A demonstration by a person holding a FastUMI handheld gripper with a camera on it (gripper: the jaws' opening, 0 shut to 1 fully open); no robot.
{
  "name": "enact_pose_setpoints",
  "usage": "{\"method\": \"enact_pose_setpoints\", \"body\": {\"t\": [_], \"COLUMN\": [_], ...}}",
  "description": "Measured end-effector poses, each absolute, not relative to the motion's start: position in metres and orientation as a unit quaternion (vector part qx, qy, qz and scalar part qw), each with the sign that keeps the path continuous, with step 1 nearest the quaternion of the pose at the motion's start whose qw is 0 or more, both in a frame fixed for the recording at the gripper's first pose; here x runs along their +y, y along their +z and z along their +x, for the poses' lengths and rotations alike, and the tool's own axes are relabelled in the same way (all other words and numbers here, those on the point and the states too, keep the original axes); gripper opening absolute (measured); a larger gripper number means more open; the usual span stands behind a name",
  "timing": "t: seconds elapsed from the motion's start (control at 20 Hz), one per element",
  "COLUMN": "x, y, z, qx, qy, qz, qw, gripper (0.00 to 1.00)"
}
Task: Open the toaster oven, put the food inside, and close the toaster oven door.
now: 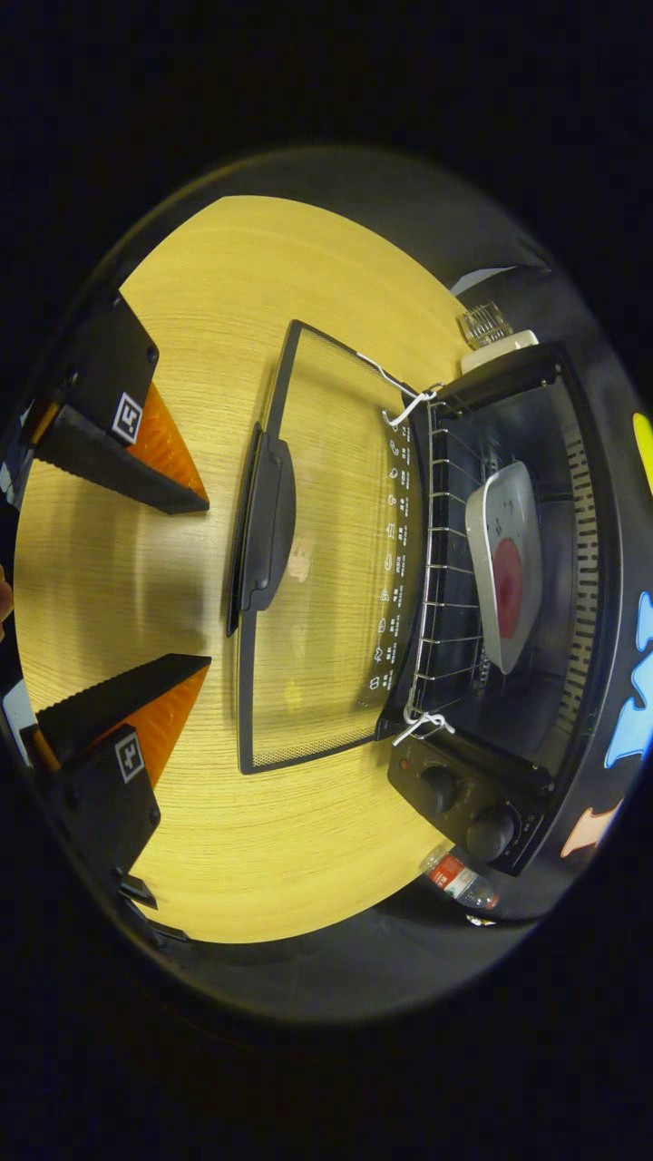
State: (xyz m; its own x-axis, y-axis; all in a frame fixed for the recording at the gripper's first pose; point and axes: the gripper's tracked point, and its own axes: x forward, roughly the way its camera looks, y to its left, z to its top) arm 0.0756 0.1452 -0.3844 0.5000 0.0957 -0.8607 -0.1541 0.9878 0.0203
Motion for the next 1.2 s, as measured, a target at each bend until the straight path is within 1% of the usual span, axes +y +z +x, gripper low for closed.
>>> {"method": "enact_pose_setpoints", "body": {"t": [0.25, 0.65, 0.95, 1.2], "x": [0.15, 0.15, 0.148, 0.152], "y": [-0.386, -0.377, -0.345, -0.299], "z": [0.093, 0.09, 0.083, 0.088], "qx": [0.493, 0.493, 0.467, 0.411], "qy": [0.059, 0.055, 0.059, 0.069], "qz": [-0.008, -0.024, -0.017, 0.009], "qw": [0.868, 0.868, 0.882, 0.909], "gripper": [0.99, 0.99, 0.99, 0.99]}}
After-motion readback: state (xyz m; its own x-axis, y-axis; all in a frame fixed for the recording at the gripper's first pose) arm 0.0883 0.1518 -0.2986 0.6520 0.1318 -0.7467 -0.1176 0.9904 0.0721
